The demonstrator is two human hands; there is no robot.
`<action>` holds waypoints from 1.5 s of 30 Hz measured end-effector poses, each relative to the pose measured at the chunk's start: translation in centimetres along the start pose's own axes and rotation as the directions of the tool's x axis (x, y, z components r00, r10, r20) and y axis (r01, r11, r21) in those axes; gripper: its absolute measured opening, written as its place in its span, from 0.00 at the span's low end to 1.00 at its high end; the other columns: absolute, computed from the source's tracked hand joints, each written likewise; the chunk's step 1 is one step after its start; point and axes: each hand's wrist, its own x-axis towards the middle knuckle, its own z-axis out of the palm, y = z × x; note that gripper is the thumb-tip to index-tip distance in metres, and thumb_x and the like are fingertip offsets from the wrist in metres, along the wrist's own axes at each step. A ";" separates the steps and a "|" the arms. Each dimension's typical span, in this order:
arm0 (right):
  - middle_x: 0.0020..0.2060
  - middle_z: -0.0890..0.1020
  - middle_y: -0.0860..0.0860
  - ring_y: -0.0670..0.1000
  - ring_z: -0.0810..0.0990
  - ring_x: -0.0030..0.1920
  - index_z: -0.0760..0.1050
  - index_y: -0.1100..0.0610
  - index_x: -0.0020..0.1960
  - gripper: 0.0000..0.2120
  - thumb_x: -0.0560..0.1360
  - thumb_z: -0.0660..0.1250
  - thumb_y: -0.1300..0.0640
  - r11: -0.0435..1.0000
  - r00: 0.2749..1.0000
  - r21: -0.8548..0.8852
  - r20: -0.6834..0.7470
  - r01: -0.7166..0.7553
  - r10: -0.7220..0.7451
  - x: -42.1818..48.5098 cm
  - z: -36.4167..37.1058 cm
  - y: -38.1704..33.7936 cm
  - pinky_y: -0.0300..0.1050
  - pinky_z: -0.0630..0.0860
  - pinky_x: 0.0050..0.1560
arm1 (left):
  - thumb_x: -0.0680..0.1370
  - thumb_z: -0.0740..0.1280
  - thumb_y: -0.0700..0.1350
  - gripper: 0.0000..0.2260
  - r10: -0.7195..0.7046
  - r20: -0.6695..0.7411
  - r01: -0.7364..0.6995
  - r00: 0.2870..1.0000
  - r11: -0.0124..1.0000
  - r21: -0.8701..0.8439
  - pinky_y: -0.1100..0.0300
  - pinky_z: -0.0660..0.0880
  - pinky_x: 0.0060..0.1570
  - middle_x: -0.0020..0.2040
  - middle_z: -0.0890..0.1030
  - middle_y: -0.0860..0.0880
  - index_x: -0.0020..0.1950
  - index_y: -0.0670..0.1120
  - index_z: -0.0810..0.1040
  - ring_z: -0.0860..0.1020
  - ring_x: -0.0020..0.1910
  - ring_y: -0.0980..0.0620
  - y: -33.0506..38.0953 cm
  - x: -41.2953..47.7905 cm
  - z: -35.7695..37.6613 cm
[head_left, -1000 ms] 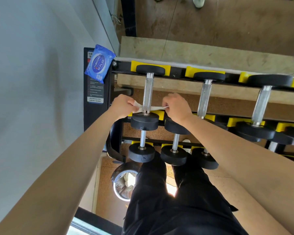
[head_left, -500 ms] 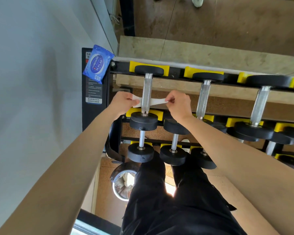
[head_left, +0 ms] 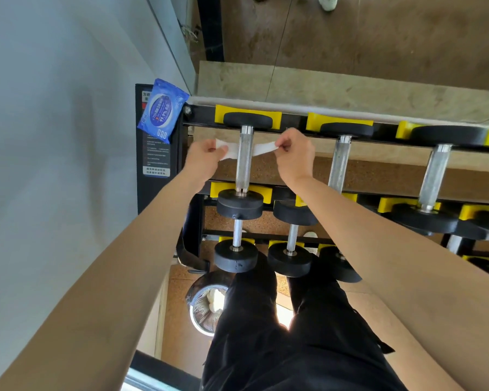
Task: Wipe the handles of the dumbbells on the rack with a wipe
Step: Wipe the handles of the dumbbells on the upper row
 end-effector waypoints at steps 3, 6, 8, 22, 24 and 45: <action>0.38 0.78 0.43 0.44 0.77 0.41 0.79 0.56 0.52 0.08 0.78 0.66 0.67 0.999 0.999 0.025 0.035 0.029 -0.030 0.2 1.3 -1.4 0.36 0.75 0.46 | 0.82 0.67 0.44 0.07 0.030 -0.101 -0.037 0.994 0.997 -0.073 0.55 0.74 0.56 0.51 0.83 0.49 0.57 0.45 0.81 0.79 0.51 0.52 0.2 0.8 -1.2; 0.41 0.82 0.46 0.46 0.80 0.45 0.81 0.55 0.49 0.04 0.78 0.68 0.62 0.993 0.988 0.059 -0.107 -0.103 0.108 0.9 1.1 -1.5 0.43 0.77 0.51 | 0.81 0.68 0.46 0.04 0.027 -0.095 -0.040 0.995 0.989 -0.140 0.55 0.75 0.55 0.48 0.83 0.51 0.52 0.48 0.81 0.79 0.48 0.53 1.3 1.3 0.0; 0.40 0.84 0.47 0.48 0.82 0.44 0.81 0.53 0.45 0.04 0.77 0.69 0.59 0.949 0.926 0.162 -0.225 -0.270 0.302 1.5 0.6 -1.1 0.49 0.80 0.52 | 0.81 0.69 0.48 0.06 0.024 -0.045 -0.031 0.999 0.984 -0.174 0.50 0.76 0.61 0.50 0.84 0.50 0.53 0.48 0.82 0.80 0.50 0.51 1.9 1.4 1.7; 0.53 0.85 0.57 0.53 0.85 0.54 0.77 0.61 0.60 0.12 0.77 0.69 0.67 0.090 0.726 0.843 0.397 -0.530 0.561 1.6 -0.4 -1.4 0.49 0.81 0.58 | 0.82 0.67 0.42 0.04 -0.063 0.029 0.069 0.998 0.888 -0.455 0.54 0.79 0.61 0.59 0.83 0.42 0.54 0.45 0.80 0.81 0.60 0.47 1.5 1.3 2.2; 0.55 0.84 0.57 0.53 0.84 0.56 0.77 0.60 0.61 0.12 0.78 0.68 0.67 0.089 0.731 0.834 0.420 -0.545 0.538 1.6 -0.2 -0.9 0.49 0.81 0.58 | 0.82 0.67 0.41 0.03 -0.048 0.005 0.044 0.999 0.878 -0.477 0.53 0.79 0.61 0.59 0.82 0.42 0.52 0.44 0.80 0.81 0.60 0.46 1.2 0.5 2.2; 0.49 0.83 0.56 0.52 0.85 0.49 0.76 0.57 0.46 0.08 0.77 0.67 0.70 0.691 0.849 0.494 0.334 -0.527 0.409 -1.2 0.9 0.8 0.46 0.82 0.55 | 0.82 0.67 0.43 0.03 0.065 -0.111 -0.078 0.992 0.991 -0.111 0.54 0.76 0.49 0.46 0.83 0.48 0.50 0.48 0.81 0.79 0.45 0.52 -4.1 -2.7 -0.5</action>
